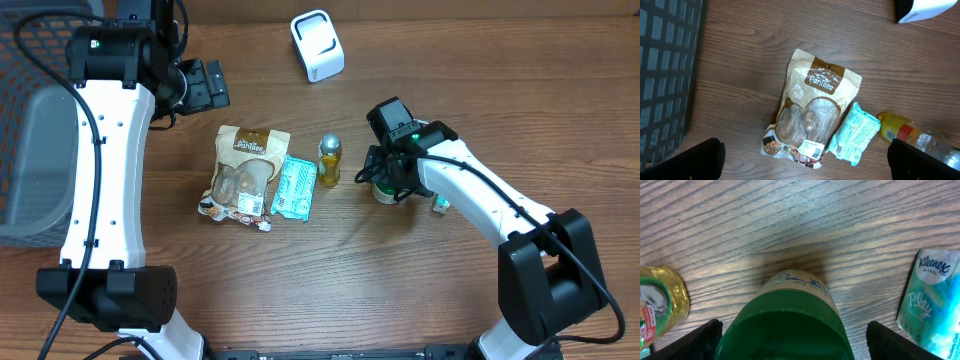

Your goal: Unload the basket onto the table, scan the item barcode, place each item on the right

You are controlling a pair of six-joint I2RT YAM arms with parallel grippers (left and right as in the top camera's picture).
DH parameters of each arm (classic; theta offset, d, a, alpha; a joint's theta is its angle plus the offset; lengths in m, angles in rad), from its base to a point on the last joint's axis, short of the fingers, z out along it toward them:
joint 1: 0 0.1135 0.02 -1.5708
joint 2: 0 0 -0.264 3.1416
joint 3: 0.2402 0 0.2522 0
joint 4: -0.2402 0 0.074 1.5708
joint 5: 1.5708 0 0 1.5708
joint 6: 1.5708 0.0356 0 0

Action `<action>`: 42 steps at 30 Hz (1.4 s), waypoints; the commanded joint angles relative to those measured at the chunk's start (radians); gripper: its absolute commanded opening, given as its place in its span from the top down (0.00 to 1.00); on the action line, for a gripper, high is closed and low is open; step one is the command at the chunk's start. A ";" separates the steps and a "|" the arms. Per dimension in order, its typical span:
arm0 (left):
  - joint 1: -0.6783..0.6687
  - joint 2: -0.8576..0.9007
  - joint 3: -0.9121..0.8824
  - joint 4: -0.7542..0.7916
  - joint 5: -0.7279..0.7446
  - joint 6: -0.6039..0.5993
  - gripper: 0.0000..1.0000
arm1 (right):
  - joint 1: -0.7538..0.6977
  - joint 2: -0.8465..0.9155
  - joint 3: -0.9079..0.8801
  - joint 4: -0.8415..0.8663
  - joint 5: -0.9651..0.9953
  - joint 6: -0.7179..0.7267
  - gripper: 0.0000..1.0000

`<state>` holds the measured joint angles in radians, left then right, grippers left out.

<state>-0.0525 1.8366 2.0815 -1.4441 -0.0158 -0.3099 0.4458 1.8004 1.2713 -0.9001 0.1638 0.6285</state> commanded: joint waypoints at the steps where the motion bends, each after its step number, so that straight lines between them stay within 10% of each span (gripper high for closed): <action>1: 0.000 0.002 0.015 0.001 0.005 0.011 0.00 | -0.004 -0.005 0.026 0.006 0.008 -0.008 0.07; 32: 0.000 0.002 0.015 0.002 0.005 0.011 0.00 | -0.004 -0.004 -0.073 0.116 -0.007 -0.008 0.07; 42: 0.000 0.002 0.015 0.001 0.005 0.011 0.00 | -0.004 -0.003 -0.073 0.093 -0.007 0.075 0.48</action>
<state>-0.0525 1.8366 2.0815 -1.4445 -0.0158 -0.3099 0.4454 1.8000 1.2018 -0.7906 0.1619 0.6319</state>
